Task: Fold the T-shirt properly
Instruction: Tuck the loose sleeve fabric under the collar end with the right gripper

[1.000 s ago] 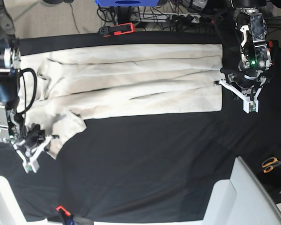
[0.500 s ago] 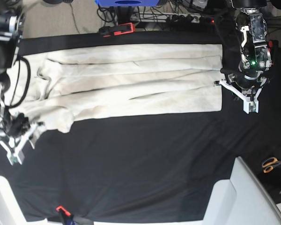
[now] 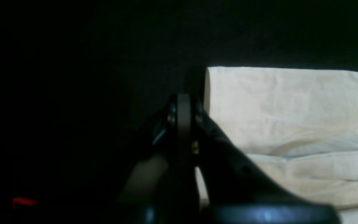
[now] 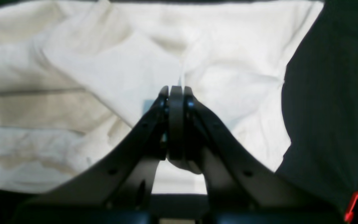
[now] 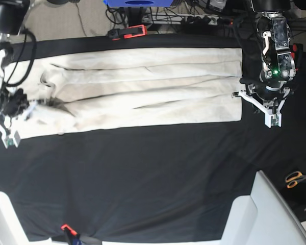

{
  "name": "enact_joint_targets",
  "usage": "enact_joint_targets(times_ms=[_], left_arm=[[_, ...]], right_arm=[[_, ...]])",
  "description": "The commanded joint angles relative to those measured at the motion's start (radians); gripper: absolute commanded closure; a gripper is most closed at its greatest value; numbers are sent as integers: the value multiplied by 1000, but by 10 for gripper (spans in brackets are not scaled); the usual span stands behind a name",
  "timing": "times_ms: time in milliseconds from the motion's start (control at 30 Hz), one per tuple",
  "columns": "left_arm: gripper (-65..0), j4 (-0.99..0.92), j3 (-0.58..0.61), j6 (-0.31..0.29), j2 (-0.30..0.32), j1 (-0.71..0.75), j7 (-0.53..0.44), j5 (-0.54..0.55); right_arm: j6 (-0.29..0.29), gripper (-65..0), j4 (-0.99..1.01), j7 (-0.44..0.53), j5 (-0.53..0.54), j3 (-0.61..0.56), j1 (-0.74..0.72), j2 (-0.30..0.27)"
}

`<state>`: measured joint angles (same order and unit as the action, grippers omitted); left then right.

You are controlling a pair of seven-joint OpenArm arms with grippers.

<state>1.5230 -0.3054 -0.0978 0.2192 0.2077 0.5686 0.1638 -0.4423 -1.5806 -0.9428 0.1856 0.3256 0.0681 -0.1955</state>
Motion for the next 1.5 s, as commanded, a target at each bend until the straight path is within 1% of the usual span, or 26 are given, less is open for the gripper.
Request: enact_joint_targets(times_ms=[0, 67, 200, 400, 533, 767, 1033, 1267, 1367, 1467], left_arm=[[0, 18, -4, 3, 12, -7, -19, -2], [0, 18, -4, 3, 12, -7, -19, -2], [0, 18, -4, 3, 26, -4, -19, 3], [0, 18, -4, 3, 26, -4, -19, -4], [0, 18, -4, 3, 26, -4, -19, 1], [0, 18, -5, 3, 26, 3, -19, -4], [0, 17, -4, 3, 39, 6, -19, -4], [0, 17, -11, 3, 35, 6, -19, -4], [0, 17, -13, 3, 36, 6, -19, -4], [0, 17, -15, 3, 39, 19, -19, -2]], right_arm=[[-2, 0, -27, 11, 9, 7, 3, -12], [-2, 0, -48, 11, 9, 10, 34, 0], [-2, 0, -108, 6, 9, 94, 100, 23], [-2, 0, -119, 12, 9, 108, 172, 24], [-2, 0, -117, 14, 9, 108, 170, 51], [-2, 0, -106, 12, 7, 102, 128, 49], [-3, 0, 12, 14, 7, 97, 45, 46], [-3, 0, 35, 14, 7, 22, -27, 46], [-3, -2, 81, 14, 7, 16, -64, 47], [-8, -12, 81, 6, 9, 17, -69, 47]])
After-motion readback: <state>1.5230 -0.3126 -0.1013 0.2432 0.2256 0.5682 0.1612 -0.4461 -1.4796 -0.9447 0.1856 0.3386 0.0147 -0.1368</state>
